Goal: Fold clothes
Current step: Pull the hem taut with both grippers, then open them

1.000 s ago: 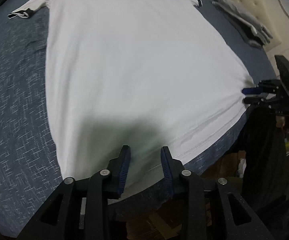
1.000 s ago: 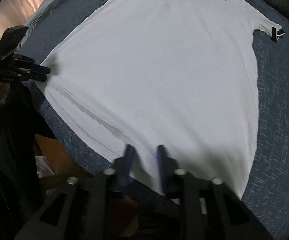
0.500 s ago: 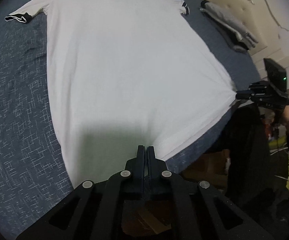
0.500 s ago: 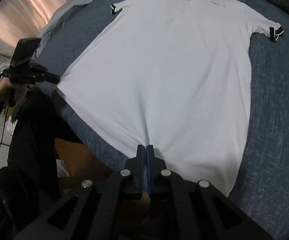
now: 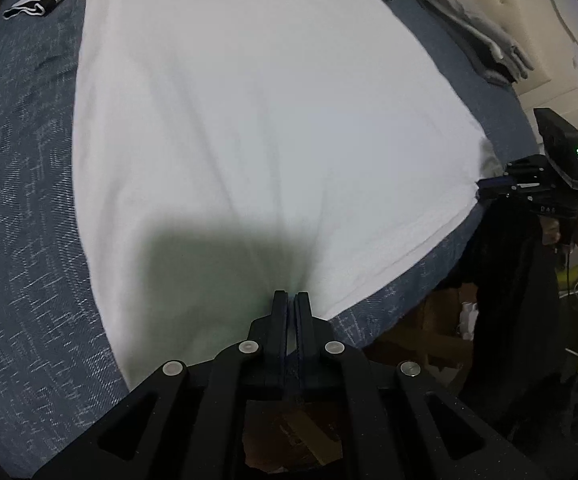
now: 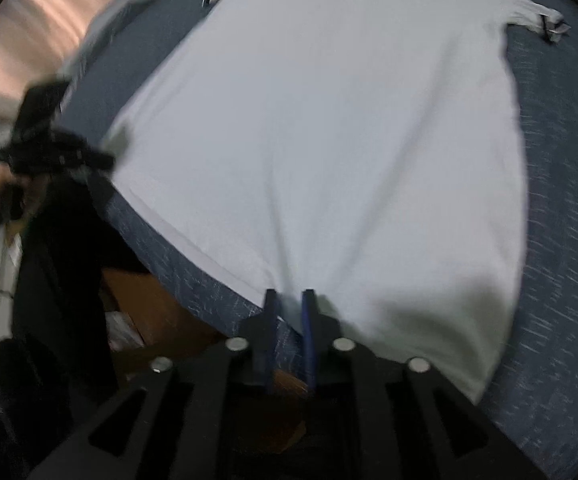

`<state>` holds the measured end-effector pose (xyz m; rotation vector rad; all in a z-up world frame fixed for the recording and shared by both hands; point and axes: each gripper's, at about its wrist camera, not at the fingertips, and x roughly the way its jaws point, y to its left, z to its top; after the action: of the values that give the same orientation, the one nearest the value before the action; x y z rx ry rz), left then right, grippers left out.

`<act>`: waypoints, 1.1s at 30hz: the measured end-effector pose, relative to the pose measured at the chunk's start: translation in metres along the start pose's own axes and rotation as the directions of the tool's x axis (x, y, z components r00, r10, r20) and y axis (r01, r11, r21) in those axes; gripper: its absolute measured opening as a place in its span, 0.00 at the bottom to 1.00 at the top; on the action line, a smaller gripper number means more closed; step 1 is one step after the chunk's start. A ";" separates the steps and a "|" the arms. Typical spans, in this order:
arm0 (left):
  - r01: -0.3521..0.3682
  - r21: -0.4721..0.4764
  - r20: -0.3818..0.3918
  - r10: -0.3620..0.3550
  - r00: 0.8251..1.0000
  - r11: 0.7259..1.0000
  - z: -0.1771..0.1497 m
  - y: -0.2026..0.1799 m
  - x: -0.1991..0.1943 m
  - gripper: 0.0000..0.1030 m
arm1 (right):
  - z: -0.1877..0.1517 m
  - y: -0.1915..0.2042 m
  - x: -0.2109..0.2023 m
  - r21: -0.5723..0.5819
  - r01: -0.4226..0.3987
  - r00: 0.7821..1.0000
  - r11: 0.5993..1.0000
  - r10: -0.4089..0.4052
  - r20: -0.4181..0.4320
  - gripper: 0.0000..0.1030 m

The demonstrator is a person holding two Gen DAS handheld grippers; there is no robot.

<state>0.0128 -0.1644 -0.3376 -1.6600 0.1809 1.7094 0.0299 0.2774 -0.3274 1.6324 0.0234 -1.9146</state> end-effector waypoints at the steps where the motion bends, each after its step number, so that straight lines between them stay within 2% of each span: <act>1: 0.008 -0.009 0.013 -0.008 1.000 1.000 -0.001 0.002 -0.006 0.13 | -0.002 -0.008 -0.012 0.027 -0.013 0.999 1.000 0.012 0.035 0.28; 2: 0.018 -0.020 0.030 -0.018 0.999 1.000 -0.002 0.005 -0.014 0.16 | -0.005 -0.017 -0.024 0.053 -0.022 0.997 0.998 0.018 0.069 0.35; 4: 0.032 -0.046 0.075 -0.028 0.997 0.998 -0.006 0.018 -0.030 0.26 | -0.010 -0.036 -0.041 0.115 0.006 0.993 0.993 -0.019 0.115 0.36; 8: -0.003 -0.167 0.100 0.020 0.995 0.986 -0.011 0.060 -0.042 0.29 | -0.022 -0.072 -0.051 0.246 0.080 0.987 0.966 -0.112 0.117 0.36; 10: -0.011 -0.221 0.104 0.035 0.994 0.975 -0.016 0.076 -0.042 0.31 | -0.029 -0.081 -0.050 0.283 0.071 0.988 0.957 -0.106 0.111 0.36; 12: 0.007 -0.264 0.100 0.020 0.995 0.965 -0.022 0.089 -0.038 0.34 | -0.031 -0.084 -0.047 0.296 0.059 0.989 0.953 -0.097 0.114 0.36; 16: 0.028 -0.283 0.084 -0.005 0.996 0.959 -0.028 0.099 -0.030 0.36 | -0.037 -0.088 -0.041 0.322 0.036 0.990 0.946 -0.079 0.120 0.36; 17: 0.037 -0.284 0.082 -0.014 0.997 0.958 -0.029 0.100 -0.029 0.36 | -0.038 -0.089 -0.040 0.329 0.030 0.990 0.944 -0.074 0.122 0.35; 20: 0.050 -0.282 0.084 -0.027 0.996 0.958 -0.030 0.100 -0.024 0.36 | -0.042 -0.093 -0.035 0.348 0.013 0.990 0.937 -0.060 0.127 0.14; 21: 0.049 -0.282 0.082 -0.027 0.996 0.958 -0.029 0.099 -0.020 0.31 | -0.043 -0.094 -0.035 0.353 0.008 0.990 0.936 -0.056 0.128 0.09; 22: 0.052 -0.287 0.082 -0.030 0.996 0.957 -0.029 0.100 -0.019 0.17 | -0.044 -0.095 -0.038 0.349 0.006 0.990 0.937 -0.055 0.129 0.06; 24: 0.063 -0.296 0.085 -0.040 0.996 0.953 -0.028 0.101 -0.017 0.02 | -0.045 -0.098 -0.046 0.341 0.004 0.990 0.940 -0.051 0.129 0.04; 27: 0.052 -0.281 0.083 -0.030 0.996 0.958 -0.026 0.096 -0.021 0.02 | -0.047 -0.102 -0.057 0.329 0.003 0.990 0.944 -0.048 0.130 0.03; 33: 0.042 -0.271 0.097 -0.016 0.995 0.962 -0.030 0.088 -0.037 0.02 | -0.051 -0.105 -0.066 0.335 0.052 0.991 0.941 -0.091 0.102 0.02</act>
<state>-0.0178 -0.2594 -0.3417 -1.7615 -0.1307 1.8510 0.0302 0.4113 -0.3186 1.7482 -0.3079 -2.1577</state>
